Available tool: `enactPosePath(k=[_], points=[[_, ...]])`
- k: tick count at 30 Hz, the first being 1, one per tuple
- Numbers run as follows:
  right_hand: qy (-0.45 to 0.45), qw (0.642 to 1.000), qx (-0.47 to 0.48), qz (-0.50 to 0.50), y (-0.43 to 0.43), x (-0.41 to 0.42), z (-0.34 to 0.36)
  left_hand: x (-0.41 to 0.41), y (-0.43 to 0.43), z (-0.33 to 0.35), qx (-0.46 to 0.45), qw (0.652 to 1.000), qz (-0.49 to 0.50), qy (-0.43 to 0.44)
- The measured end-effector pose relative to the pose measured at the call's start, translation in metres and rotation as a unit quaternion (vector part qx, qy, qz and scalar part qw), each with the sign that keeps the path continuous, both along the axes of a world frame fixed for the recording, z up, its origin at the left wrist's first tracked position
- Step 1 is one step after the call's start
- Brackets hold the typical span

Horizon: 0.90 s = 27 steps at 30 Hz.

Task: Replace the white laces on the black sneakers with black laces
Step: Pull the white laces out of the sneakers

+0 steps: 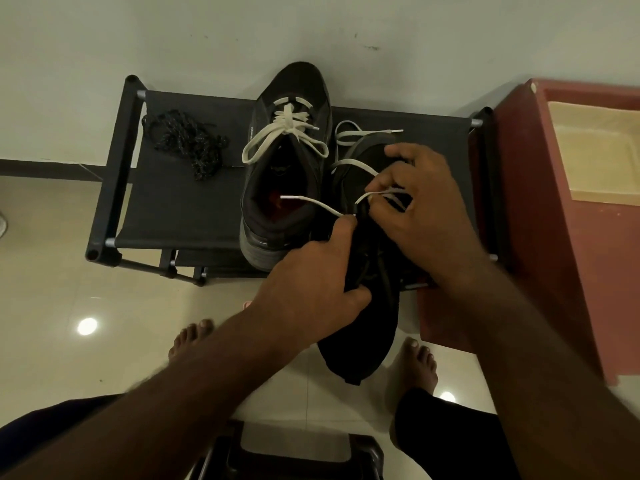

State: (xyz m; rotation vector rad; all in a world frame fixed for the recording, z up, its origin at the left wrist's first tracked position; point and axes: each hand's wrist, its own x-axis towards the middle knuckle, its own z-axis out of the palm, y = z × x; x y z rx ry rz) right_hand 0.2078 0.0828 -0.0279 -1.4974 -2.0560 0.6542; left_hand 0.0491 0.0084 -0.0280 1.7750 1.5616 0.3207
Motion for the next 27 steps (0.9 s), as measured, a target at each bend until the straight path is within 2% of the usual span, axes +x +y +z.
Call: enactPosePath(k=[3,4,5,6,8,9,10,11,12,14,16,18,20,21,24,27], points=[[0.087,0.994,0.004,-0.069,0.001,-0.001,0.009,-0.001,-0.001,0.000,-0.009,1.000,-0.003,-0.002],[0.165,0.979,-0.008,-0.124,0.005,-0.001,0.012,-0.001,-0.001,0.000,-0.010,1.000,-0.003,-0.002],[0.269,0.945,-0.034,-0.184,0.009,0.002,0.016,-0.001,-0.001,0.000,-0.009,1.000,-0.002,-0.001],[0.385,0.889,-0.072,-0.238,0.013,0.005,0.021,-0.001,-0.002,0.000,-0.006,1.000,-0.001,0.000],[0.582,0.736,-0.144,-0.313,0.018,0.016,0.028,-0.001,-0.002,0.000,-0.002,1.000,0.003,-0.001],[0.628,0.679,-0.164,-0.343,0.018,0.021,0.029,-0.001,-0.002,0.000,0.000,1.000,0.004,-0.002],[0.639,0.652,-0.177,-0.367,0.018,0.026,0.030,-0.001,-0.002,0.000,0.001,1.000,0.003,-0.004],[0.627,0.656,-0.183,-0.378,0.017,0.029,0.029,0.000,-0.002,0.000,0.001,1.000,0.003,-0.005],[0.601,0.684,-0.183,-0.370,0.017,0.031,0.028,0.000,-0.002,0.000,-0.001,1.000,0.001,-0.005],[0.510,0.787,-0.177,-0.298,0.015,0.031,0.027,0.001,-0.001,0.000,-0.005,1.000,0.000,-0.005],[0.359,0.896,-0.178,-0.192,0.014,0.027,0.030,0.001,-0.001,0.000,-0.004,1.000,0.002,-0.003],[0.170,0.965,-0.182,-0.086,0.010,0.026,0.027,0.001,0.000,0.000,-0.004,1.000,0.004,-0.003],[0.008,0.985,-0.171,-0.029,0.006,0.026,0.023,0.000,0.000,0.000,-0.007,1.000,0.006,-0.001],[-0.028,0.986,-0.165,-0.022,0.005,0.025,0.023,0.000,0.000,0.000,-0.011,1.000,0.008,-0.001],[-0.056,0.986,-0.158,-0.017,0.006,0.026,0.026,0.000,0.000,0.002,-0.005,1.000,0.011,-0.009],[-0.001,0.978,-0.202,-0.053,0.008,0.027,0.028,-0.001,-0.001,0.002,0.002,1.000,0.007,-0.016]])
